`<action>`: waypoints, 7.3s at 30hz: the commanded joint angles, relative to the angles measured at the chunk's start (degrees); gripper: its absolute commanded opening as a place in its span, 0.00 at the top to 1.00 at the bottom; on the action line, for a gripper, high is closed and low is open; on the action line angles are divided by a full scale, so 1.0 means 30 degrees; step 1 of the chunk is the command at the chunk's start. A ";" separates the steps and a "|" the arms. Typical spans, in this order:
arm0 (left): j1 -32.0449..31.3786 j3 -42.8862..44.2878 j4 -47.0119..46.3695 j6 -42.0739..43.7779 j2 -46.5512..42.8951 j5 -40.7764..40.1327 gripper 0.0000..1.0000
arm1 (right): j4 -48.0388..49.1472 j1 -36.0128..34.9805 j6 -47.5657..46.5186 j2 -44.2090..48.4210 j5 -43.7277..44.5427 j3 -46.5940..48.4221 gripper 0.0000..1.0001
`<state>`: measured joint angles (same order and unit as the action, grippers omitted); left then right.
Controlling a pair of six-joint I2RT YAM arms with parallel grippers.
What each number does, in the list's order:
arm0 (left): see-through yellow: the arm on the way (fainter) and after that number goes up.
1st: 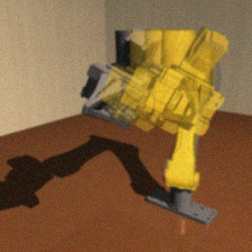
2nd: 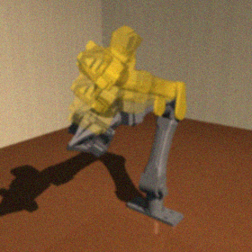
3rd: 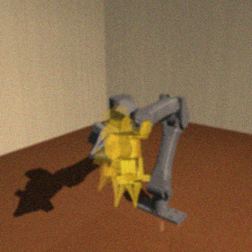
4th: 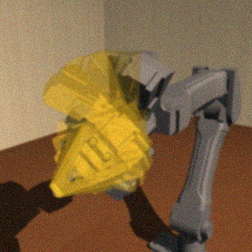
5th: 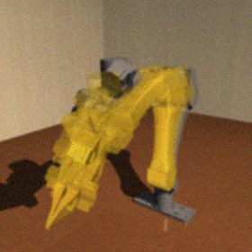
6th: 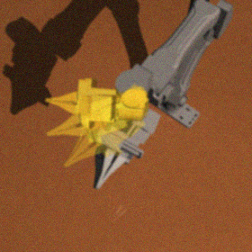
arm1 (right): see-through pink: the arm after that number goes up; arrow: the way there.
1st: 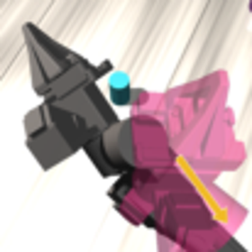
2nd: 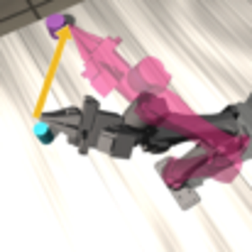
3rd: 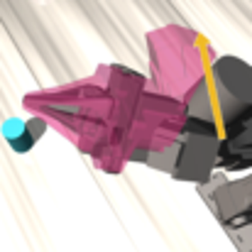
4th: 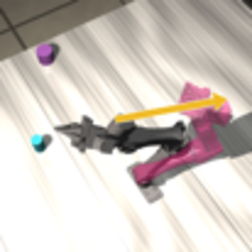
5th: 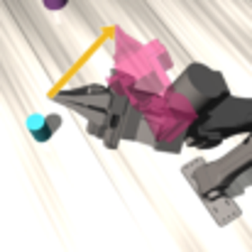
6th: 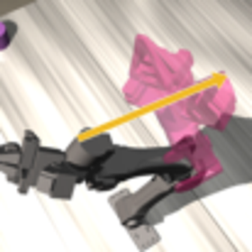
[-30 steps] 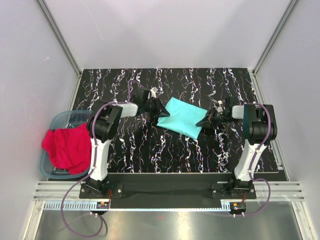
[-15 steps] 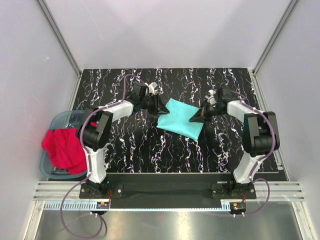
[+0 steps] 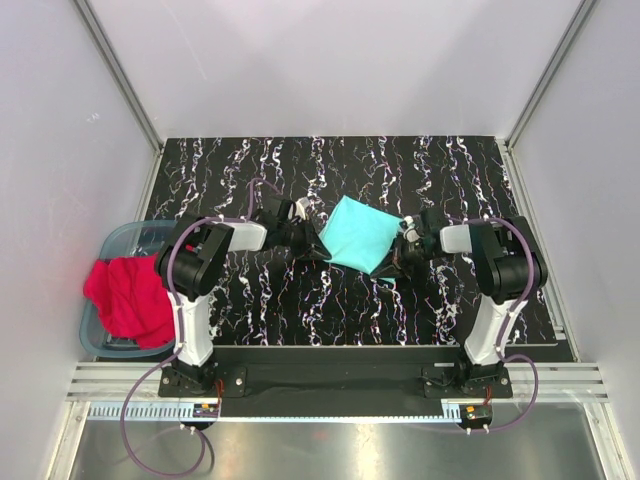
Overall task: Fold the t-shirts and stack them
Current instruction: Fold the tshirt, then neatly place the folded tshirt to the corner, then reset both grippers
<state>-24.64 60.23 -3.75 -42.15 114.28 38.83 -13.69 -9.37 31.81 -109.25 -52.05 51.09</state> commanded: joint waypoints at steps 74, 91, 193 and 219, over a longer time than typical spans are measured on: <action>-0.1453 -0.4460 0.8928 0.0897 -2.1570 0.2553 0.56 | -1.5533 0.8568 0.6369 1.3740 2.5114 -0.0508 1.00; -0.1863 -0.3467 0.9743 0.0953 -2.0429 0.2819 0.57 | -1.4686 1.7591 0.8817 1.5876 2.5350 -0.1795 1.00; -0.1396 -0.3934 1.0506 0.1276 -2.0075 0.2907 0.59 | -1.2775 1.6716 0.8290 0.7359 2.7105 -0.1535 1.00; -0.0253 -0.4955 1.0771 0.0575 -2.0687 0.1064 0.53 | -1.1465 -0.0525 0.4716 1.3128 1.8378 0.4944 0.60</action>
<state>-25.89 46.78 29.80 -39.05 54.61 44.80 -50.52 -1.02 44.80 -68.47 13.56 65.32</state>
